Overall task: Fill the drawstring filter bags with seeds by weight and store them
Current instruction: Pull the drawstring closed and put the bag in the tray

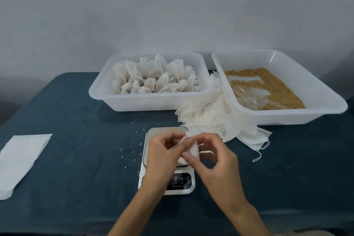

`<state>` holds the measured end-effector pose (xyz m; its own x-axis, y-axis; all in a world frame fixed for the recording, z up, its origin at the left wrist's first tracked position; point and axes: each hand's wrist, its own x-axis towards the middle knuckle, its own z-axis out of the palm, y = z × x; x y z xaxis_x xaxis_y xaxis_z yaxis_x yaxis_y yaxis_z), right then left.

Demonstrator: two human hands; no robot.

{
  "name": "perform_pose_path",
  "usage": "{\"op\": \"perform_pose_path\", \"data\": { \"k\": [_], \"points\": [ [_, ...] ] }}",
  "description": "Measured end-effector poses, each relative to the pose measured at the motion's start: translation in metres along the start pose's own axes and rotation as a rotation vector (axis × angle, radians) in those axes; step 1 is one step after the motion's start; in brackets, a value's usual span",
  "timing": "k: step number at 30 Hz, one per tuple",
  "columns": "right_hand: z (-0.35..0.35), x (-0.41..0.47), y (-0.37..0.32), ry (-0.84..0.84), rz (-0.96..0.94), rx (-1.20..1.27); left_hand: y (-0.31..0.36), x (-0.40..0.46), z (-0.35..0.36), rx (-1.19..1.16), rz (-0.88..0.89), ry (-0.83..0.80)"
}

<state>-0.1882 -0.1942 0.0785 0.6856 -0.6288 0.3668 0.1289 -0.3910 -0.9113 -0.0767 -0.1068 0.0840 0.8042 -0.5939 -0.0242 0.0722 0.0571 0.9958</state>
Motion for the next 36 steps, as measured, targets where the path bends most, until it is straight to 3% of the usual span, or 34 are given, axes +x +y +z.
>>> {"op": "perform_pose_path", "data": {
  "k": [9, 14, 16, 25, 29, 31, 34, 36],
  "points": [
    [-0.001, 0.003, 0.005, 0.045, 0.136, 0.154, -0.002, -0.004, -0.010, -0.019, 0.052, -0.017],
    [-0.002, 0.002, 0.011, -0.042, -0.128, -0.208, 0.000, -0.003, -0.014, -0.005, 0.077, -0.025],
    [-0.001, 0.002, 0.010, -0.052, -0.111, -0.226, 0.000, -0.005, -0.013, -0.004, 0.094, -0.039],
    [-0.005, 0.004, 0.002, -0.026, 0.186, 0.148, 0.005, -0.008, -0.016, -0.051, 0.126, -0.202],
    [-0.006, 0.009, 0.006, 0.016, 0.174, 0.220, -0.002, -0.006, -0.014, 0.122, 0.196, -0.041],
    [-0.008, 0.011, 0.007, -0.001, 0.154, 0.236, -0.001, -0.003, -0.013, 0.178, 0.141, 0.022],
    [-0.010, 0.014, 0.009, -0.045, 0.162, 0.212, 0.000, 0.000, -0.015, -0.011, -0.048, -0.082],
    [-0.010, 0.015, 0.013, 0.007, 0.157, 0.152, -0.001, 0.000, -0.016, -0.035, -0.055, -0.073]
  ]
}}
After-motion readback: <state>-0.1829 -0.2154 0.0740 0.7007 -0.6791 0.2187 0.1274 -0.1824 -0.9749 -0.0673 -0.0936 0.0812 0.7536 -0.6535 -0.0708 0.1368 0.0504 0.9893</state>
